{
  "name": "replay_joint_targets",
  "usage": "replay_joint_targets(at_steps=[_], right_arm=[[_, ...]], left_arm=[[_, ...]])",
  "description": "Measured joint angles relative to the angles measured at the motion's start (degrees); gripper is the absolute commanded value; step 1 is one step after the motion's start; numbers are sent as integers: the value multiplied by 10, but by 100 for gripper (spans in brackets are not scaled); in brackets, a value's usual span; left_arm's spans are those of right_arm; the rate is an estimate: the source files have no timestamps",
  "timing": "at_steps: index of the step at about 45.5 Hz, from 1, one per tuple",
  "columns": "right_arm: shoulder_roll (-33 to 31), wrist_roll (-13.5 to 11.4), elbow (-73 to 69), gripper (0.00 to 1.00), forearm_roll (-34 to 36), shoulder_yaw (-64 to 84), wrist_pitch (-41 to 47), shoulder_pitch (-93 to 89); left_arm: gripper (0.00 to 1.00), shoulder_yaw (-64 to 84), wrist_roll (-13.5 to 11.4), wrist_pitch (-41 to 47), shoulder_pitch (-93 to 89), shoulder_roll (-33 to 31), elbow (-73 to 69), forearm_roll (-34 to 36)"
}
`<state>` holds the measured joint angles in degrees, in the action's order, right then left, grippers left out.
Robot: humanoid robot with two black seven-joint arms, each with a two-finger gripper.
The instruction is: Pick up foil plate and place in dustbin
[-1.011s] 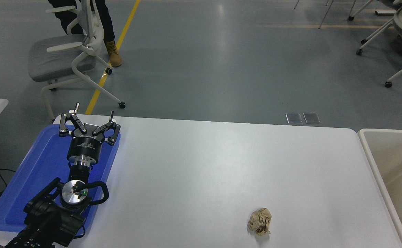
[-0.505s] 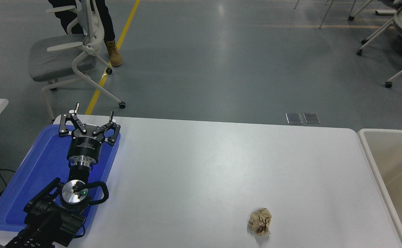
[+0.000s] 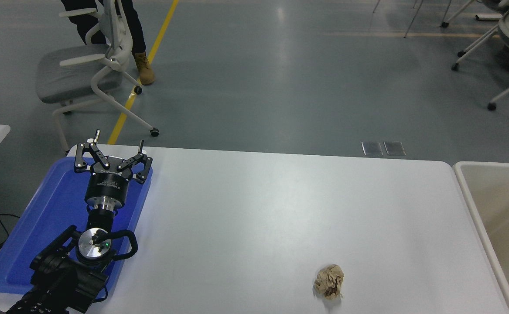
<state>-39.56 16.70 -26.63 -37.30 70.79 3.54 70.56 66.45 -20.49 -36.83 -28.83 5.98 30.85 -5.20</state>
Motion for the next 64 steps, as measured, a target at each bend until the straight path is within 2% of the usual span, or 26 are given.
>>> replay_joint_targets(at_steps=[8,21,32,51,64], right_arm=[[-18,-9,-144,100,0,31,1,102],[-31,-39,-364,100,-1,69,6,256],[11,-53,-548,100,8,116,9,392],[109,-59,-672,100,70,126,49,484],[138,-55,-707,100,132,92,121,531]], left_arm=[[100,0,0,0,0,0,0,0],[100,0,1,0,0,0,0,0],[100,0,1,0,0,0,0,0],[100,0,1,0,0,0,0,0],[100,0,1,0,0,0,0,0]])
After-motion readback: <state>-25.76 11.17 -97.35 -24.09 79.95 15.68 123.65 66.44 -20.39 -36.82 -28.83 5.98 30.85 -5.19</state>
